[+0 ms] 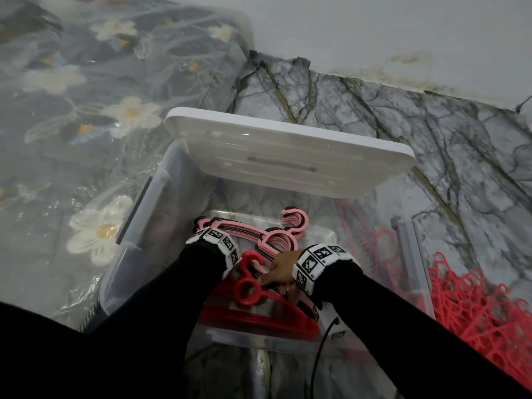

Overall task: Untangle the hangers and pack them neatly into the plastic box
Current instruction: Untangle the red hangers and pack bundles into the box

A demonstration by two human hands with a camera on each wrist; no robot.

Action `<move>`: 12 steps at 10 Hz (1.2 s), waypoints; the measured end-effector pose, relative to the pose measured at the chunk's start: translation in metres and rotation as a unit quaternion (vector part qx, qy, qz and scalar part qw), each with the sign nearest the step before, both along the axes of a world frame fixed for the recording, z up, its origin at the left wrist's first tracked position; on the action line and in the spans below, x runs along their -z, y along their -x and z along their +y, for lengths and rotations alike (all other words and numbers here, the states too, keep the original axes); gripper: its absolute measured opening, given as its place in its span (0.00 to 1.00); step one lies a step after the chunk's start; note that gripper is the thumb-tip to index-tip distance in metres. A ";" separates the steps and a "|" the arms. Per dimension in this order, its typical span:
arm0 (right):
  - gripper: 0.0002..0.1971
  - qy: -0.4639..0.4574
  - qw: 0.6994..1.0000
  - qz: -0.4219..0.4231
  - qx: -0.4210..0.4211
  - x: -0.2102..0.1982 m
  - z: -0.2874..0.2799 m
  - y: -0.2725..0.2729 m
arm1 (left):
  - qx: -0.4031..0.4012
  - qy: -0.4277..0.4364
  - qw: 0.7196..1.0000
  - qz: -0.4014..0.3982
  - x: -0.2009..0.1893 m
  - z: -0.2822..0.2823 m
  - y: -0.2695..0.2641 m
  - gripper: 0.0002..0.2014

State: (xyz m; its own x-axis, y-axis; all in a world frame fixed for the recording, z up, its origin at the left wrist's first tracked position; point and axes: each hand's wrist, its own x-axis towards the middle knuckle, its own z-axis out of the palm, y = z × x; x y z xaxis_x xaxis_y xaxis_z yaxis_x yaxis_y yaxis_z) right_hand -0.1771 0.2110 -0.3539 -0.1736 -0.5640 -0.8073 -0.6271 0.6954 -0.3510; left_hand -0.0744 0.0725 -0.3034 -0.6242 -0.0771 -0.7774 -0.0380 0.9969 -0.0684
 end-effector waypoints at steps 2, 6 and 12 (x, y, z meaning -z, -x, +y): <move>0.20 -0.012 0.997 -0.063 0.039 -0.017 -0.002 0.004 | 0.011 0.007 0.999 -0.051 -0.004 -0.016 0.002 0.15; 0.03 0.099 0.980 0.098 -0.145 -0.015 -0.011 -0.022 | -0.013 -0.024 0.999 -0.027 -0.010 -0.006 0.001 0.18; 0.10 0.041 0.997 0.003 -0.058 -0.018 0.004 0.001 | 0.044 0.078 0.994 0.064 -0.038 0.017 -0.019 0.05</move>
State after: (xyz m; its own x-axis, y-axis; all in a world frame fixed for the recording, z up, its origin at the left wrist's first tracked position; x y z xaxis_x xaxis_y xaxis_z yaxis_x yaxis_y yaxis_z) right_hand -0.1778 0.2150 -0.3358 -0.1081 -0.6448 -0.7567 -0.7044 0.5867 -0.3994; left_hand -0.0557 0.0900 -0.2653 -0.7268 -0.1312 -0.6742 0.0312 0.9743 -0.2232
